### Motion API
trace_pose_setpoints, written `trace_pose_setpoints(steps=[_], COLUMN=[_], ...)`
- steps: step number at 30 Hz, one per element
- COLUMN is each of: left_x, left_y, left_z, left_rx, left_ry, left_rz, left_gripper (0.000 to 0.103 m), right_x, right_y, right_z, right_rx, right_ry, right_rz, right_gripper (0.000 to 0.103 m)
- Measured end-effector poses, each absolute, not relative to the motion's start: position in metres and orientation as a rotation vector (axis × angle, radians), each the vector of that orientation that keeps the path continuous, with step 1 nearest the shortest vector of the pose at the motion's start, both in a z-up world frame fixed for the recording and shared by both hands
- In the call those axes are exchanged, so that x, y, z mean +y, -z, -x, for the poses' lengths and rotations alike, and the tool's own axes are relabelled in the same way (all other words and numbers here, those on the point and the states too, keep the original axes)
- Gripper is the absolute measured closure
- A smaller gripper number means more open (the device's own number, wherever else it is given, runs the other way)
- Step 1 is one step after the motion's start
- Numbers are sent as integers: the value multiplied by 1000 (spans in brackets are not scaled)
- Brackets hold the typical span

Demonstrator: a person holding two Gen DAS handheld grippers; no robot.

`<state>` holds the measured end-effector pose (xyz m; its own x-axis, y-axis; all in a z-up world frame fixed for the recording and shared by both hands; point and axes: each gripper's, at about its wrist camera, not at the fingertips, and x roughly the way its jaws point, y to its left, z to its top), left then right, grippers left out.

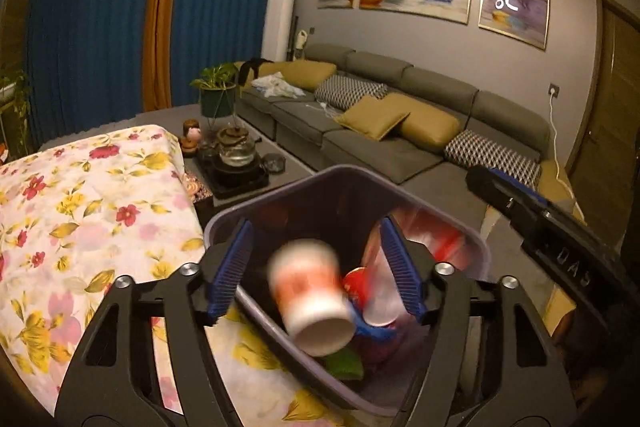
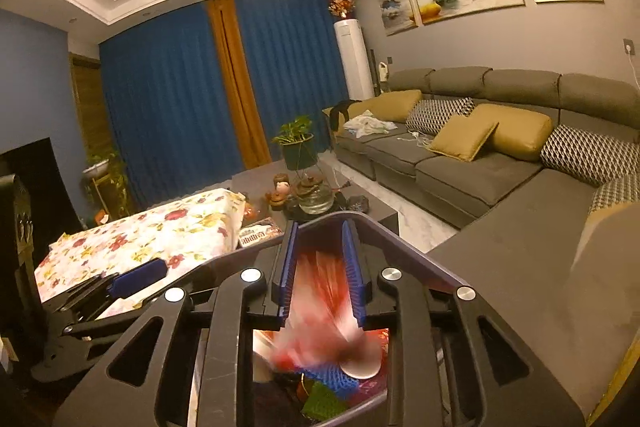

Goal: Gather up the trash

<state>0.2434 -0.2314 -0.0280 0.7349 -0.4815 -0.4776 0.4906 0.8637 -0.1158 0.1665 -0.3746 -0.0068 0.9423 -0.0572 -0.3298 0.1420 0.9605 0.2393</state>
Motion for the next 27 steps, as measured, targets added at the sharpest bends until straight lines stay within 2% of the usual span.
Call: trace_pose_setpoints(steps=[1, 5, 9, 13, 15, 27], left_x=[-230, -214, -195, -172, -156, -74], left_y=[29, 28, 28, 27, 26, 8], left_z=[-243, -237, -224, -204, -193, -123], left_rx=[523, 517, 515, 502, 500, 441], left_ry=[526, 426, 319, 230, 193, 60], left_rz=[-21, -36, -77, -103, -94, -42], left_gripper=[30, 22, 16, 13, 13, 11], right_x=[-375, -370, -353, -332, -322, -254], right_y=[7, 10, 9, 5, 3, -8], right_z=[-168, -158, -147, -134, -127, -81], right_rx=[328, 320, 326, 309, 306, 301], right_ry=[106, 130, 130, 128, 124, 85], right_rz=[-270, -250, -186, -132, -114, -69], right_gripper=[72, 41, 18, 13, 6, 6])
